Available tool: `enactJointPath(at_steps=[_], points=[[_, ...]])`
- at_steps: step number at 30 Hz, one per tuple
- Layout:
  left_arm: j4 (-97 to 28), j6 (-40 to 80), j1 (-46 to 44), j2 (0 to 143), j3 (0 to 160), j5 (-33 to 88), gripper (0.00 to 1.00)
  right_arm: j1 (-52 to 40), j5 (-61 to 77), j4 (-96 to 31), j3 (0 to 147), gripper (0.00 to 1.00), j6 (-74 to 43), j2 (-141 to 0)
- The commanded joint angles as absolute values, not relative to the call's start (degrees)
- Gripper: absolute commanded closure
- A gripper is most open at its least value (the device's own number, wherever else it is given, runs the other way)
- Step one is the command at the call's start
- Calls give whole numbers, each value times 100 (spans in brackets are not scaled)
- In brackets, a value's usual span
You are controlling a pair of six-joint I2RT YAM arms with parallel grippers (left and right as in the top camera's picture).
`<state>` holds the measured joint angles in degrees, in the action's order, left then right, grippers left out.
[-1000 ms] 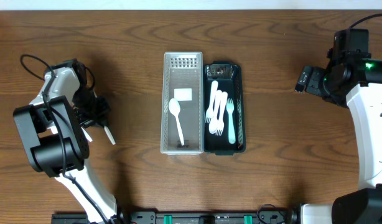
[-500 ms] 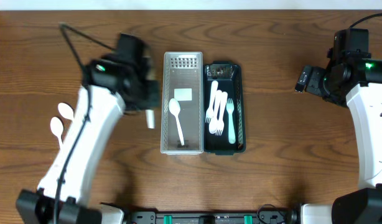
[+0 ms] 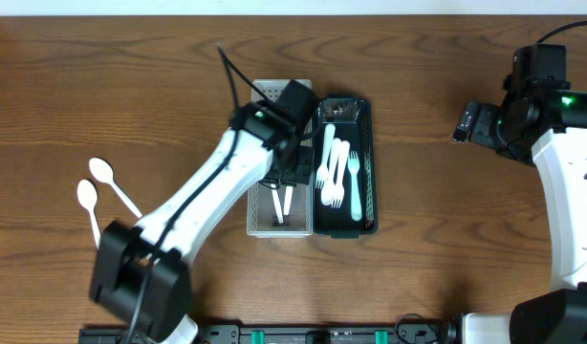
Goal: Pack container
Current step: 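Carry the second spoon into the white basket and release it, then return the left gripper to the spoons and grasp a third spoon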
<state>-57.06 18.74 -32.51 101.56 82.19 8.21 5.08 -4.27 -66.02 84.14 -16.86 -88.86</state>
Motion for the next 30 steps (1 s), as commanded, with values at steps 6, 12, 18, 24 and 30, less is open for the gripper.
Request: enactJointPath(at_steps=[6, 12, 18, 24, 30], points=[[-5690, 1651, -3240, 10114, 8228, 652, 63, 523, -408, -6626, 8377, 1, -1594, -8921], [-6167, 1575, -2941, 9476, 8405, -340, 63, 523, -410, -6626, 8377, 2, -1553, -8921], [-6532, 1575, -1431, 8525, 8403, -521, 53, 523, -408, -6626, 8377, 1, -1555, -8921], [-6381, 1573, 510, 8348, 8381, -493, 35, 523, -405, -6624, 8377, 1, -1557, -8921], [-6088, 1573, 1538, 8908, 8246, -366, 29, 523, -405, -6650, 8377, 1, -1557, -8921]])
